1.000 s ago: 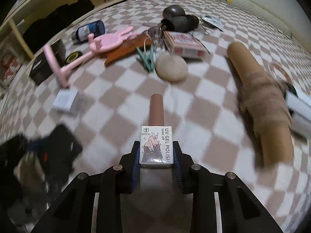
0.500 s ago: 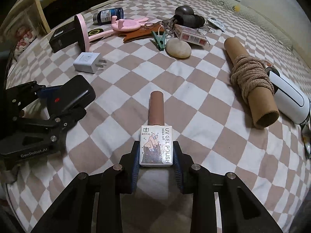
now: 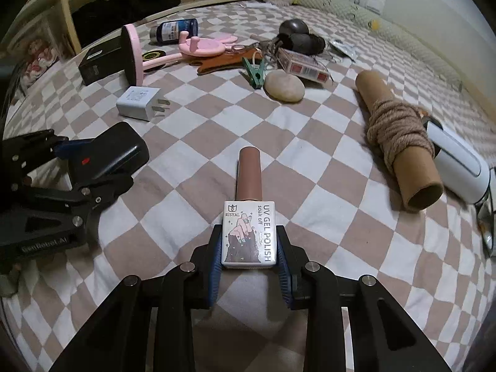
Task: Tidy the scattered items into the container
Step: 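Grasp the UV gel nail polish bottle with the right tool, then lift and carry the power bank and nail polish toward the clear box with both tools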
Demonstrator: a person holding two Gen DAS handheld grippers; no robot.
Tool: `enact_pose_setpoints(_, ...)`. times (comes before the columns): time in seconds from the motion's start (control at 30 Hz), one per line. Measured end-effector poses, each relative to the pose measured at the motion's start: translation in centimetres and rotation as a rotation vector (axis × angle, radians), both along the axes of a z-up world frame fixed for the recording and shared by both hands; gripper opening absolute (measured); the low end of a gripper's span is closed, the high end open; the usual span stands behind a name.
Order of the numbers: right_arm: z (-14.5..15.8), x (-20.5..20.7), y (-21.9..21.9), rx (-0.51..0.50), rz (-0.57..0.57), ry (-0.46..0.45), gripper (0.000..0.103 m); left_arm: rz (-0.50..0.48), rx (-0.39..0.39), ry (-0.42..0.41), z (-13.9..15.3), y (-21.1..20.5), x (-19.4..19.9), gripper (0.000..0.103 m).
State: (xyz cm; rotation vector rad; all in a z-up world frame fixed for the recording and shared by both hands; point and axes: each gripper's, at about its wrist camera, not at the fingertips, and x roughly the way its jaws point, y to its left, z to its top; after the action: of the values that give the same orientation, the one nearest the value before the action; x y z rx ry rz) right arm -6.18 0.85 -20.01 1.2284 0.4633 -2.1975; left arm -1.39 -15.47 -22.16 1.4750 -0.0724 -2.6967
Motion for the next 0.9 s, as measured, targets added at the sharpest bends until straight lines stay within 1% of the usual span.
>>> enact_pose_setpoints(0.37,1.4,1.6,1.7,-0.012,-0.005,-0.011,0.031,0.020,0.055,-0.011,0.9,0.5,1.3,0.060)
enact_pose_setpoints(0.6,2.5,3.4,3.7,-0.019,-0.022,-0.017,0.031,-0.017,0.070,-0.008,1.9,2.9,2.7,0.060)
enact_pose_setpoints(0.73,3.5,4.3,5.0,-0.026,-0.044,-0.005,0.031,-0.053,0.068,0.017,3.3,4.7,3.3,0.060)
enact_pose_setpoints(0.8,4.6,4.5,5.9,-0.043,-0.063,0.006,0.031,-0.065,0.068,0.039,4.5,5.5,3.5,0.060)
enact_pose_setpoints(0.9,6.6,4.7,7.2,-0.065,-0.093,0.035,0.031,-0.076,0.047,0.075,6.7,6.6,3.7,0.060)
